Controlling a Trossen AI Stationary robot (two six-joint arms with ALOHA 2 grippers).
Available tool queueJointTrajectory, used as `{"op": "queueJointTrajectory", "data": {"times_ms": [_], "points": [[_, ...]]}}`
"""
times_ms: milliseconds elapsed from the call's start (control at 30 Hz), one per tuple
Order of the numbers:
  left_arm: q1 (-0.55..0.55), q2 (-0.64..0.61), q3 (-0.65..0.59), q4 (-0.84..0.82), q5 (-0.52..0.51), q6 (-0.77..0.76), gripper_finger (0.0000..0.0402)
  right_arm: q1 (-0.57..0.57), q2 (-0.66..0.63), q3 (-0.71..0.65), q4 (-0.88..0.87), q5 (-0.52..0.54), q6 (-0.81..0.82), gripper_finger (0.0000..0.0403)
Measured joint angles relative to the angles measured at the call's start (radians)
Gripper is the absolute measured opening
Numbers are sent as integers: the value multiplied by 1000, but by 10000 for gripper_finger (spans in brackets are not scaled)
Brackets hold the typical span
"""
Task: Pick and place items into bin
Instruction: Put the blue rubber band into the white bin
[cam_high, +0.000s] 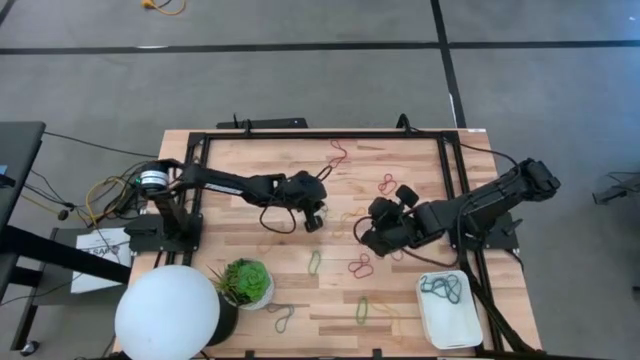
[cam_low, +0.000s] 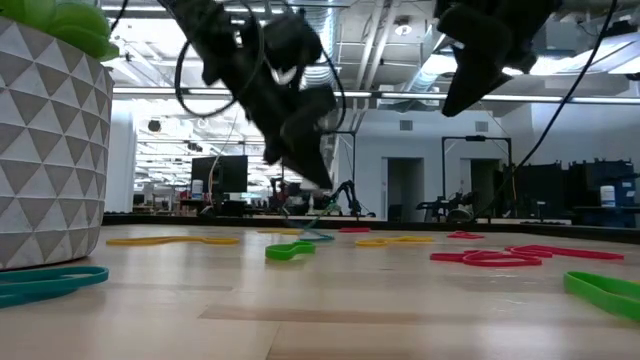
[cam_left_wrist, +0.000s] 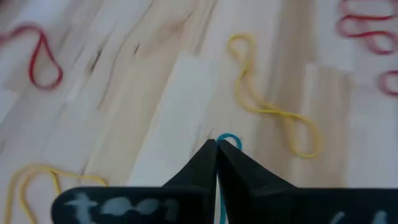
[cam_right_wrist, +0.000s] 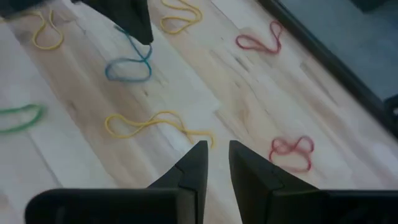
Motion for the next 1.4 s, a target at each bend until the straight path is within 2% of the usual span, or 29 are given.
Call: {"op": "queueJointTrajectory", "data": {"times_ms": [100,233,433,500,667,867,1133,1400], "points": [[-31,-51,26,-25,-17,30,0,-46,0,0,52,-17,-137,60],[-63,-98,28,-55,-46,50,0,-107,1,-12,170,-130,-332,58],[-90,-119,28,-107,-51,54,0,-178,1,-88,473,-446,-545,44],[-92,-119,28,-111,-52,54,0,-193,1,-119,561,-499,-610,44],[-95,-119,28,-116,-53,53,0,-225,1,-151,645,-493,-722,65],[-95,-119,28,-116,-53,53,0,-268,9,-193,772,-498,-725,110],[-95,-119,28,-103,-53,52,0,-305,192,-189,976,-502,-724,158],[-95,-119,28,-115,-52,52,0,-308,326,-120,989,-502,-725,156]]}}
